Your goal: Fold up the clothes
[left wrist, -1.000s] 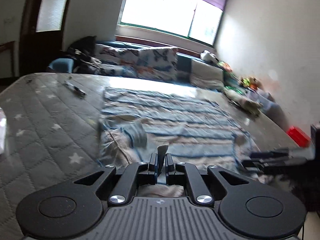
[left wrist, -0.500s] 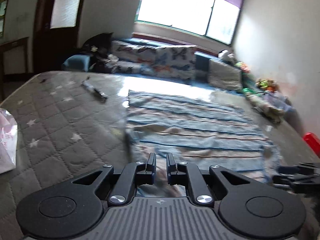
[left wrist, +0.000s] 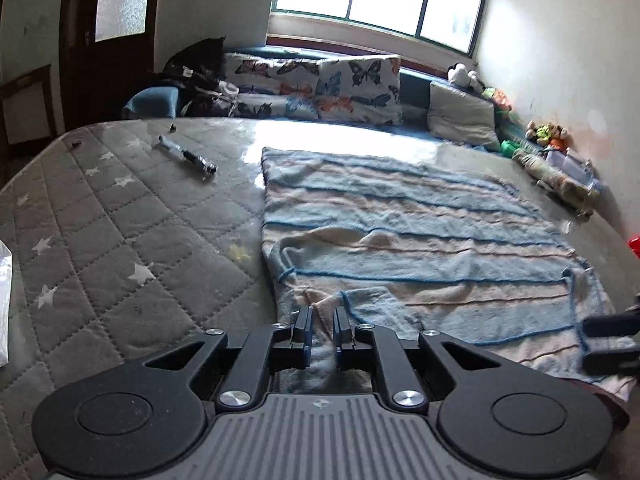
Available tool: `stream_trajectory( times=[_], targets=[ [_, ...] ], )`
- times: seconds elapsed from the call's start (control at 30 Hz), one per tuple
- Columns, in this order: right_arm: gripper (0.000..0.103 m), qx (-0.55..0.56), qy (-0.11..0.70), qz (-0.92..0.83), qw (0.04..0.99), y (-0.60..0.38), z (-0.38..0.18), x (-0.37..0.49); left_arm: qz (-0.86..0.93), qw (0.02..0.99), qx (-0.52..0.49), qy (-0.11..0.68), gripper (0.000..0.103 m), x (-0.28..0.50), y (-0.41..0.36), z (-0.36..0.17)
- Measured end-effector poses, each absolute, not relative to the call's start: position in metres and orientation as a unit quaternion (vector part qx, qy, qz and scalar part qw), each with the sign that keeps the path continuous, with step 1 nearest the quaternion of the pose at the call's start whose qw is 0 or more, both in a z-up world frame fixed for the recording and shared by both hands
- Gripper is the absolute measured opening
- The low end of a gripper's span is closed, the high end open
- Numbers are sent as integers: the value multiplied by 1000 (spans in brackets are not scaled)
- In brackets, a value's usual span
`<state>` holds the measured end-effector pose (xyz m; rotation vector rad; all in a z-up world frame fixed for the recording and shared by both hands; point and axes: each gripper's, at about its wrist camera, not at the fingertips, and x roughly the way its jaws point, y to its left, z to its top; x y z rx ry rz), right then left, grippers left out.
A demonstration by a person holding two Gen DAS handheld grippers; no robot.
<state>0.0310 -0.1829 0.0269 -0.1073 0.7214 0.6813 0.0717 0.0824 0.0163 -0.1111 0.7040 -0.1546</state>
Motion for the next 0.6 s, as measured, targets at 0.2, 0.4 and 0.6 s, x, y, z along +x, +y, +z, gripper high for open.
stream_trajectory(
  times=[0.2, 0.4, 0.6],
  targets=[
    [31, -69, 355, 389, 847, -134, 23, 37, -94, 933, -51, 343, 12, 65, 82, 16],
    [31, -85, 363, 408, 834, -99, 10, 42, -99, 931, -64, 345, 12, 66, 86, 10],
    [25, -93, 374, 404, 830, -81, -3, 45, -106, 931, -68, 344, 12, 65, 89, 9]
  ],
)
